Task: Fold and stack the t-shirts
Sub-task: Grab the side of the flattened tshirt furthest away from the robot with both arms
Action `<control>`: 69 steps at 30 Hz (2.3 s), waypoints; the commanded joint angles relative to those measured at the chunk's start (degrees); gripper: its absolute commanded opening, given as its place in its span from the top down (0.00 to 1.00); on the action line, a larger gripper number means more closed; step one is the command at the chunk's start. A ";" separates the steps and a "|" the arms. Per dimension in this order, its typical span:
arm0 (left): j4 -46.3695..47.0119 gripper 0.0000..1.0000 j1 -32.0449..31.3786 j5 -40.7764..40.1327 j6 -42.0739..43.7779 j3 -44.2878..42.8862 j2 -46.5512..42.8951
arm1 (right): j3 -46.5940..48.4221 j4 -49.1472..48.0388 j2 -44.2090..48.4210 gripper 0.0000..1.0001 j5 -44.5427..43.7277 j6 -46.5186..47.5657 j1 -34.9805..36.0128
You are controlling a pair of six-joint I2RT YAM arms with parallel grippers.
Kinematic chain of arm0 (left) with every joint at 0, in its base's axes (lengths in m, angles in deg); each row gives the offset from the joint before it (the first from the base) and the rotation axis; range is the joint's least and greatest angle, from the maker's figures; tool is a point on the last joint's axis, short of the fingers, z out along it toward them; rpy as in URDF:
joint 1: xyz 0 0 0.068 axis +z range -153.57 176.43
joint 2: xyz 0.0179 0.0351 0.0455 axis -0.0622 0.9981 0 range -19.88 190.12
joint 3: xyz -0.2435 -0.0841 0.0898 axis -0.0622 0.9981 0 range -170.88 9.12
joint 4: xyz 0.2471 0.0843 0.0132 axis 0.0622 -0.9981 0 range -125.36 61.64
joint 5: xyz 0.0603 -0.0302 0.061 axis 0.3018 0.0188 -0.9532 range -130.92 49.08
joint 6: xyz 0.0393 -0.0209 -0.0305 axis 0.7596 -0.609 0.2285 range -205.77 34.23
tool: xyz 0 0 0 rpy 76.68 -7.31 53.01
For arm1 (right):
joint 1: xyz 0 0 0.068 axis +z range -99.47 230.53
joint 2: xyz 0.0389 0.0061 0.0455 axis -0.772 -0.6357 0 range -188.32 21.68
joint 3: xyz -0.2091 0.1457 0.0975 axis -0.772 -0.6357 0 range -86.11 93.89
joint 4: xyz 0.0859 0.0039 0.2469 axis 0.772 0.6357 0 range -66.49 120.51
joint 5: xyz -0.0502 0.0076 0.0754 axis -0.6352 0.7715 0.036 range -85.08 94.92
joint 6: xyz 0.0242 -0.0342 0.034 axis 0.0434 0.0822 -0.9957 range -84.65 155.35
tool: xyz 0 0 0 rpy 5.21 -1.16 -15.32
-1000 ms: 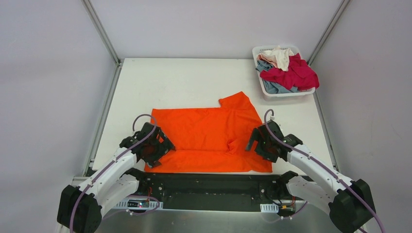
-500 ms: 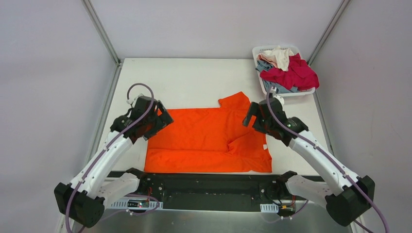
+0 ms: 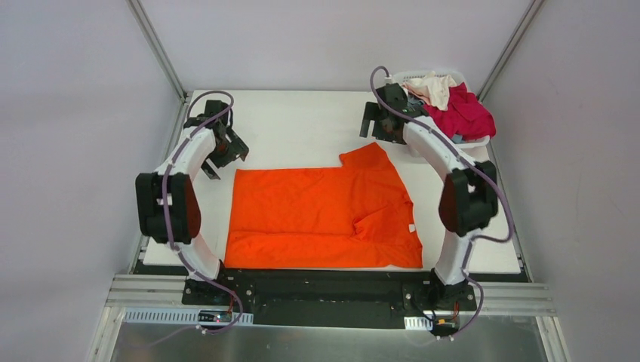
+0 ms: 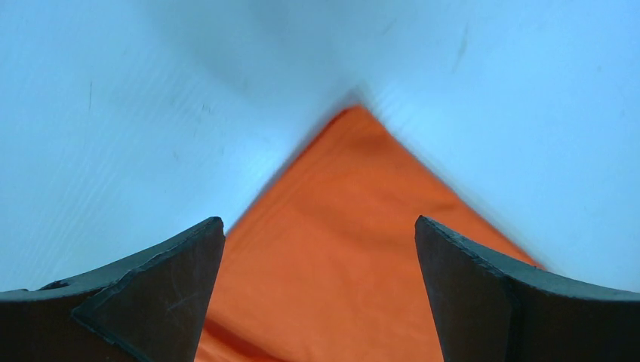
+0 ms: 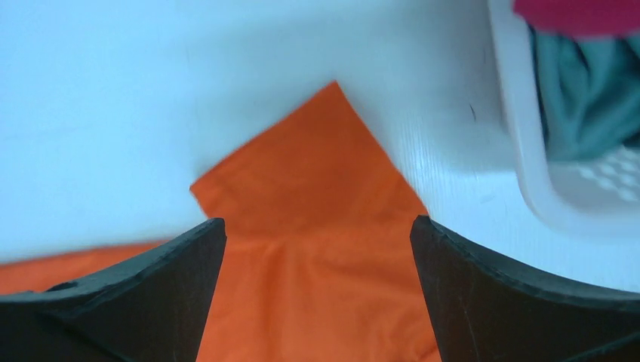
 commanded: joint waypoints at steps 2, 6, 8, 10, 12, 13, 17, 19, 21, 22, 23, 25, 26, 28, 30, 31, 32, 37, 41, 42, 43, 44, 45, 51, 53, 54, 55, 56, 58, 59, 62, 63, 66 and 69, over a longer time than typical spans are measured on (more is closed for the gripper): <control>-1.09 0.09 3.96 4.96 4.42 -9.35 11.30 | 17.46 6.83 -15.80 0.05 2.85 4.58 -2.35; -1.11 0.19 5.80 8.08 4.65 -12.98 17.72 | 27.72 10.87 -24.50 0.05 4.55 4.35 -3.59; -1.11 0.23 6.08 8.26 4.62 -13.60 19.41 | 29.79 10.75 -27.28 0.05 6.52 3.78 -4.33; -1.06 0.28 6.07 8.28 4.85 -13.73 20.18 | 31.55 10.55 -29.67 0.07 8.03 2.91 -4.94; -1.03 0.33 6.05 8.64 5.01 -13.55 20.92 | 33.24 10.63 -31.73 0.07 8.67 2.79 -5.28; -1.04 0.36 6.06 8.79 4.87 -13.40 21.32 | 33.99 10.66 -32.96 0.07 8.50 2.92 -5.30; -1.07 0.45 6.07 9.38 4.92 -13.27 22.93 | 35.02 10.68 -35.36 0.07 7.42 3.23 -5.46; -0.94 0.50 6.14 10.05 5.14 -13.25 23.57 | 34.86 10.63 -36.20 0.08 7.06 2.75 -5.84; -0.92 0.56 6.08 10.41 5.21 -12.84 23.72 | 34.89 10.93 -36.74 0.08 7.53 2.36 -6.24; -0.82 0.59 6.05 10.31 5.19 -12.46 23.67 | 35.14 11.26 -36.86 0.08 7.91 2.13 -6.37; -0.77 0.61 6.02 10.13 5.19 -12.11 23.66 | 35.05 11.42 -36.86 0.08 8.52 1.79 -6.50; -0.56 0.68 6.05 9.88 5.21 -11.56 23.87 | 34.42 11.26 -36.54 0.09 9.88 1.12 -6.62; -0.45 0.76 6.05 10.19 5.28 -11.37 24.03 | 34.05 11.17 -36.51 0.10 10.32 0.98 -6.65; -0.13 0.96 6.05 10.62 5.59 -11.10 24.18 | 33.39 11.30 -36.51 0.12 11.16 0.62 -6.67; 0.26 1.00 6.04 10.63 5.91 -10.68 23.93 | 32.75 11.90 -36.63 0.16 12.69 0.66 -6.66; 0.35 1.00 6.04 10.63 6.02 -10.48 23.72 | 32.56 12.48 -36.62 0.18 13.22 0.58 -6.63; 0.60 1.00 6.07 10.63 6.03 -10.17 23.26 | 32.37 12.98 -36.65 0.20 13.30 0.51 -6.58; 1.99 1.00 6.07 12.56 6.33 -9.22 21.92 | 28.81 13.18 -34.87 0.26 15.49 0.33 -6.16; 2.55 1.00 6.04 13.56 6.33 -8.85 21.96 | 26.10 12.46 -32.70 0.31 15.28 0.20 -5.42; 2.58 1.00 6.01 13.61 6.33 -8.84 21.99 | 25.58 12.32 -32.24 0.32 15.36 0.27 -5.28; 2.65 1.00 6.06 13.63 6.33 -8.80 21.99 | 25.18 12.27 -31.83 0.34 15.38 0.28 -5.14; 2.73 1.00 6.03 13.67 6.33 -8.76 21.87 | 24.94 12.18 -31.58 0.35 15.57 0.40 -4.96; 2.82 1.00 6.03 13.71 6.27 -8.69 21.77 | 24.82 12.00 -31.40 0.36 15.87 0.64 -4.92; 3.15 1.00 6.00 13.99 6.42 -8.58 21.56 | 27.24 13.00 -33.32 0.47 15.91 1.00 -4.01; 3.28 1.00 6.07 14.19 6.51 -8.64 21.45 | 27.82 13.00 -33.65 0.51 14.75 0.99 -3.76; 3.28 1.00 6.04 14.23 6.51 -8.66 21.46 | 27.95 12.90 -33.73 0.52 14.38 0.93 -3.65; 3.34 1.00 6.03 14.31 6.58 -8.67 21.40 | 28.09 12.83 -33.79 0.52 12.18 0.84 -3.64; 3.37 1.00 6.02 14.41 6.60 -8.67 21.38 | 28.28 12.89 -33.76 0.54 10.75 0.65 -3.63; 3.42 1.00 6.00 14.33 6.68 -8.67 21.27 | 28.48 12.82 -33.78 0.55 9.28 0.65 -3.64; 3.45 1.00 6.01 14.30 6.68 -8.67 21.21 | 28.76 12.78 -33.89 0.57 8.49 0.98 -3.66; 3.46 1.00 6.05 14.31 6.86 -8.58 21.06 | 29.28 12.59 -34.23 0.62 7.17 2.26 -3.63; 3.46 1.00 6.02 14.25 6.93 -8.53 20.99 | 29.33 12.35 -34.29 0.65 7.33 3.01 -3.62; 3.51 1.00 6.05 14.44 7.29 -8.67 20.62 | 29.14 11.15 -34.01 0.80 9.17 6.16 -3.65; 3.54 1.00 6.07 14.80 7.62 -8.60 19.76 | 28.56 10.52 -32.54 0.93 12.54 9.59 -3.65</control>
